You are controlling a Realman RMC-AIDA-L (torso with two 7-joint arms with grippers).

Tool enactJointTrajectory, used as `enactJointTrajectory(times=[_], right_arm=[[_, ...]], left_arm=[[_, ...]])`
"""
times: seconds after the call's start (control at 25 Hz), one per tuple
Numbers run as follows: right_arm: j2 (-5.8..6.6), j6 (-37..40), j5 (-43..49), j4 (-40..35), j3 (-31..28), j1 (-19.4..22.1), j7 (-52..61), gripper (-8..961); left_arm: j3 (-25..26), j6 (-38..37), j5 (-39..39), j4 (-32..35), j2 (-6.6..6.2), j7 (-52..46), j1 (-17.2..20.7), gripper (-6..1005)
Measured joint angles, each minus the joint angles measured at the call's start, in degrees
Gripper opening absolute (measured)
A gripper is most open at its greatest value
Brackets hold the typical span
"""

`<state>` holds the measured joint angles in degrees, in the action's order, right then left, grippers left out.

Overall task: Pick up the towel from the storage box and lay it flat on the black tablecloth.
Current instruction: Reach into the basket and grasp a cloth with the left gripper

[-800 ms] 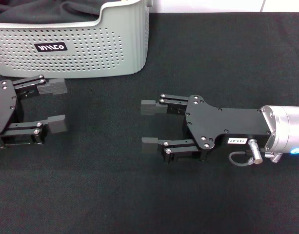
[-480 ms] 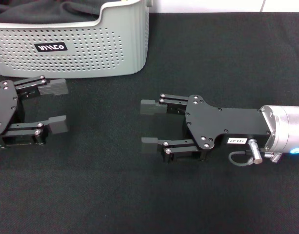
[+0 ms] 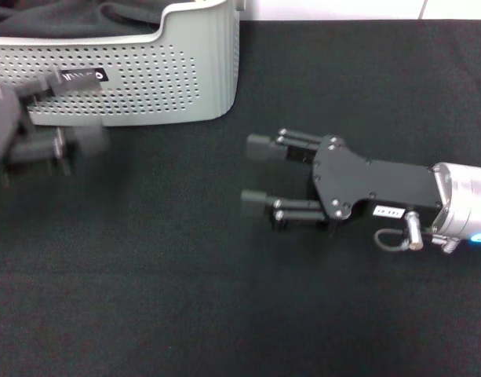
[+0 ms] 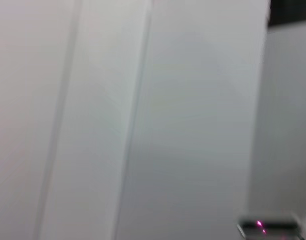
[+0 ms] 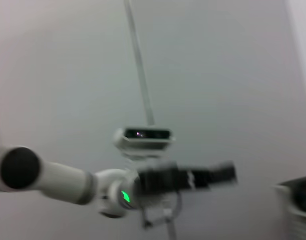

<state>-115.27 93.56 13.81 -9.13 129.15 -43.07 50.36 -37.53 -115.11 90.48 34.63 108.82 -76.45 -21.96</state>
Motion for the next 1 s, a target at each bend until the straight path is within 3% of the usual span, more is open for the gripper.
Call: enactJointTrajectory(times=[0.04, 0.16, 0.32, 0.36, 0.4, 0.52, 0.68, 1.0], right_arm=[[0.08, -0.66, 0.02, 0.07, -0.91, 0.56, -0.46, 762], [0.39, -2.38, 0.13, 0.10, -3.36, 2.26, -1.83, 762], [0.58, -3.71, 0.07, 0.11, -5.46, 4.78, -3.17, 762], [0.58, -3.92, -0.02, 0.10, -5.89, 5.42, -3.32, 762], [0.58, -3.92, -0.02, 0.10, -5.89, 5.42, -3.32, 762], [0.43, -5.22, -0.06, 0.08, -7.13, 7.47, -3.67, 761], [0.23, -6.10, -0.19, 0.08, -7.81, 9.00, -4.35, 761], [0.02, -7.79, -0.18, -0.09, -8.77, 9.07, -5.44, 760]], left_arm=[[3.16, 0.23, -0.03, 0.43, 0.54, -1.59, -1.47, 810], [6.31, 1.81, -0.06, 3.20, 1.54, -4.69, -4.35, 808], [5.80, 11.46, 1.51, 17.88, 5.66, -11.93, -6.72, 804], [5.80, 11.46, 1.51, 17.88, 5.66, -11.93, -6.72, 803], [3.66, 17.99, 5.01, 28.98, 8.51, -16.27, -7.22, 802], [-0.39, 26.91, 11.58, 41.00, 10.88, -20.83, -7.20, 800], [-7.82, 36.71, 19.00, 47.93, 11.04, -27.50, -6.46, 793], [-9.80, 40.21, 36.69, 53.00, 10.98, -36.66, -6.92, 771]])
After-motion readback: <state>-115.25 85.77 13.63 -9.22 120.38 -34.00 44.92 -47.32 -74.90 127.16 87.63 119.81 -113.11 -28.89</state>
